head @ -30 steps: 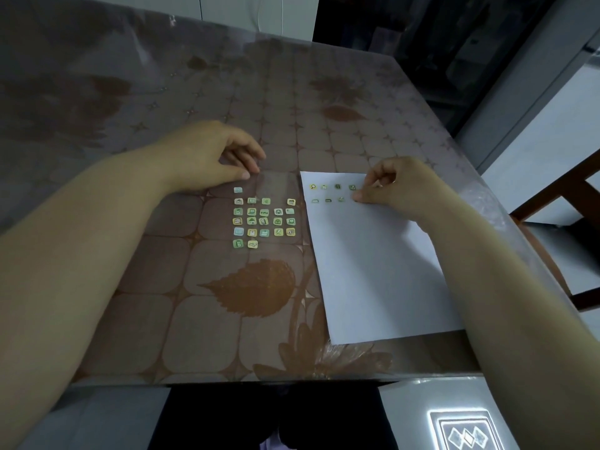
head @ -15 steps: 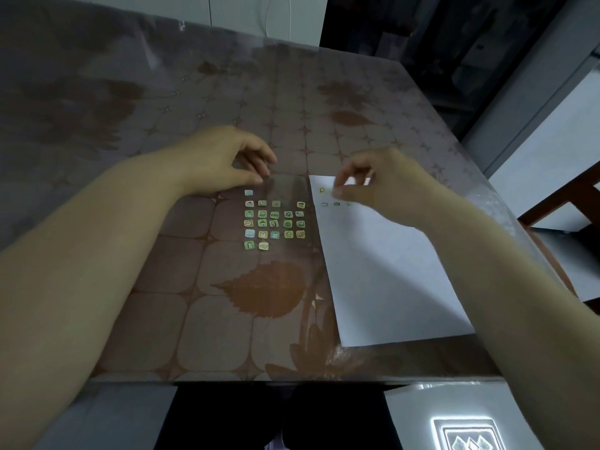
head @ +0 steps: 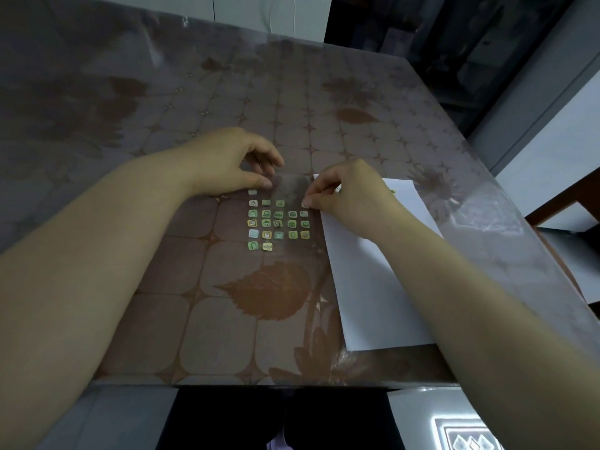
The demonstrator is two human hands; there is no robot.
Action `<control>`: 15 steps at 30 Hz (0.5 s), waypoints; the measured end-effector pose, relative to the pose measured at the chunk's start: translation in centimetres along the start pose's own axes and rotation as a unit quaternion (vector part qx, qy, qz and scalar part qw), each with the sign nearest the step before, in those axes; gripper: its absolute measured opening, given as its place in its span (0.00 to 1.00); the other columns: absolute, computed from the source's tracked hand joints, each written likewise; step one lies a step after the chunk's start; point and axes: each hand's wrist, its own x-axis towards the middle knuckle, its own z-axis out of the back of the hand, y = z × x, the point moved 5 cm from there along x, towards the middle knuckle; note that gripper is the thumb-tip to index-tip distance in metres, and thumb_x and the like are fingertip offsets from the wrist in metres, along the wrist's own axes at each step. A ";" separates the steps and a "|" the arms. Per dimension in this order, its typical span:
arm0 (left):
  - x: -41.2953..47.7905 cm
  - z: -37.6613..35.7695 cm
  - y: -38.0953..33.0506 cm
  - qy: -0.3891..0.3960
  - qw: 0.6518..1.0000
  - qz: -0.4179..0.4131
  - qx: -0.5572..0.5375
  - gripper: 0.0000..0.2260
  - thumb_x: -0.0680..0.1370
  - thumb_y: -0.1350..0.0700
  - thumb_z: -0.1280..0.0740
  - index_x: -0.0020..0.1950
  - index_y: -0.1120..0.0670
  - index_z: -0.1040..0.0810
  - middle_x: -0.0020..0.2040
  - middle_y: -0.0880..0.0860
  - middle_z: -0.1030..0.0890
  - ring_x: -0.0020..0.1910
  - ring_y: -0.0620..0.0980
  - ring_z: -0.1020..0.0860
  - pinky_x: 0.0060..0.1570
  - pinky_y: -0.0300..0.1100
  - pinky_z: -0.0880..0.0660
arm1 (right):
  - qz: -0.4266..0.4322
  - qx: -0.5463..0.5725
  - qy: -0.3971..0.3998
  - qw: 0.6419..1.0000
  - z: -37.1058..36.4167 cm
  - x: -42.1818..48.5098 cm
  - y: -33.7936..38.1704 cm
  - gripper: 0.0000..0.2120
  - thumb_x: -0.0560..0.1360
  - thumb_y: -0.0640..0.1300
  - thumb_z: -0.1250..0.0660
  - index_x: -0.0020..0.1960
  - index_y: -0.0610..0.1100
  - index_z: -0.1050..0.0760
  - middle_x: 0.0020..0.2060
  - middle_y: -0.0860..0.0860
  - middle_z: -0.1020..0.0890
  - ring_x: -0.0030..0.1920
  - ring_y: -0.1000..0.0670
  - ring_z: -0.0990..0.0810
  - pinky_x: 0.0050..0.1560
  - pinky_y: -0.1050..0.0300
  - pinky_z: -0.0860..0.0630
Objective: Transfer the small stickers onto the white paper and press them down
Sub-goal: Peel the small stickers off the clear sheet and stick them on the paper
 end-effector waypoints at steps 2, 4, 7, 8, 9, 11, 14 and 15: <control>0.0 0.0 0.1 0.002 1.000 -0.003 0.001 0.14 0.70 0.58 0.29 0.54 0.51 0.22 0.44 0.46 0.20 0.41 0.31 0.24 0.42 0.21 0.34 | 0.012 0.003 0.009 1.000 -0.2 -0.2 0.0 0.06 0.71 0.43 0.30 0.43 0.40 0.18 0.34 0.48 0.23 0.36 0.51 0.28 0.35 0.62 0.33; 0.0 -0.1 0.2 0.002 1.000 -0.004 0.002 0.14 0.69 0.57 0.28 0.54 0.50 0.22 0.44 0.45 0.20 0.40 0.27 0.25 0.42 0.21 0.34 | 0.023 -0.002 0.018 1.000 -0.5 -0.4 0.0 0.09 0.73 0.43 0.32 0.45 0.36 0.20 0.35 0.45 0.23 0.35 0.51 0.28 0.36 0.59 0.33; 0.1 -0.1 0.2 0.000 1.000 -0.009 0.006 0.14 0.69 0.57 0.29 0.54 0.50 0.22 0.44 0.45 0.20 0.39 0.27 0.26 0.42 0.20 0.35 | 0.029 -0.017 0.024 0.999 -0.2 -0.6 0.4 0.08 0.74 0.43 0.34 0.45 0.38 0.21 0.34 0.50 0.23 0.32 0.54 0.29 0.35 0.63 0.32; 0.1 -0.1 0.2 -0.002 1.000 -0.010 0.009 0.14 0.69 0.57 0.29 0.54 0.50 0.22 0.44 0.45 0.20 0.39 0.26 0.26 0.42 0.20 0.35 | 0.025 -0.013 0.018 0.999 0.7 -0.6 0.3 0.08 0.74 0.43 0.34 0.45 0.39 0.20 0.35 0.50 0.23 0.31 0.55 0.29 0.34 0.64 0.33; 0.1 -0.1 0.2 -0.002 1.000 -0.011 0.013 0.14 0.69 0.57 0.29 0.54 0.50 0.22 0.44 0.44 0.20 0.39 0.26 0.26 0.42 0.20 0.35 | 0.018 -0.002 0.005 1.000 1.9 -0.7 0.0 0.07 0.74 0.44 0.34 0.45 0.40 0.20 0.35 0.48 0.23 0.30 0.55 0.30 0.33 0.64 0.33; 0.1 -0.1 0.3 -0.001 1.000 -0.012 0.014 0.14 0.69 0.56 0.28 0.54 0.49 0.22 0.43 0.43 0.20 0.40 0.26 0.26 0.42 0.20 0.35 | -0.007 0.027 -0.029 0.999 5.3 -1.3 -1.4 0.06 0.74 0.45 0.33 0.42 0.44 0.20 0.35 0.48 0.23 0.28 0.57 0.31 0.29 0.66 0.33; 0.1 0.0 0.3 -0.001 1.000 -0.011 0.013 0.13 0.70 0.55 0.29 0.53 0.48 0.22 0.43 0.38 0.22 0.43 0.28 0.25 0.45 0.24 0.33 | -0.070 0.014 -0.026 0.997 8.5 -2.3 -5.3 0.05 0.72 0.49 0.33 0.41 0.49 0.20 0.38 0.49 0.17 0.37 0.52 0.23 0.39 0.60 0.27; 0.1 0.0 0.3 -0.001 1.000 -0.011 0.015 0.13 0.70 0.55 0.29 0.53 0.48 0.22 0.43 0.37 0.22 0.43 0.29 0.24 0.46 0.25 0.33 | -0.087 -0.001 -0.010 0.996 8.5 -2.3 -6.2 0.06 0.71 0.50 0.33 0.42 0.48 0.20 0.40 0.47 0.17 0.39 0.50 0.22 0.42 0.55 0.26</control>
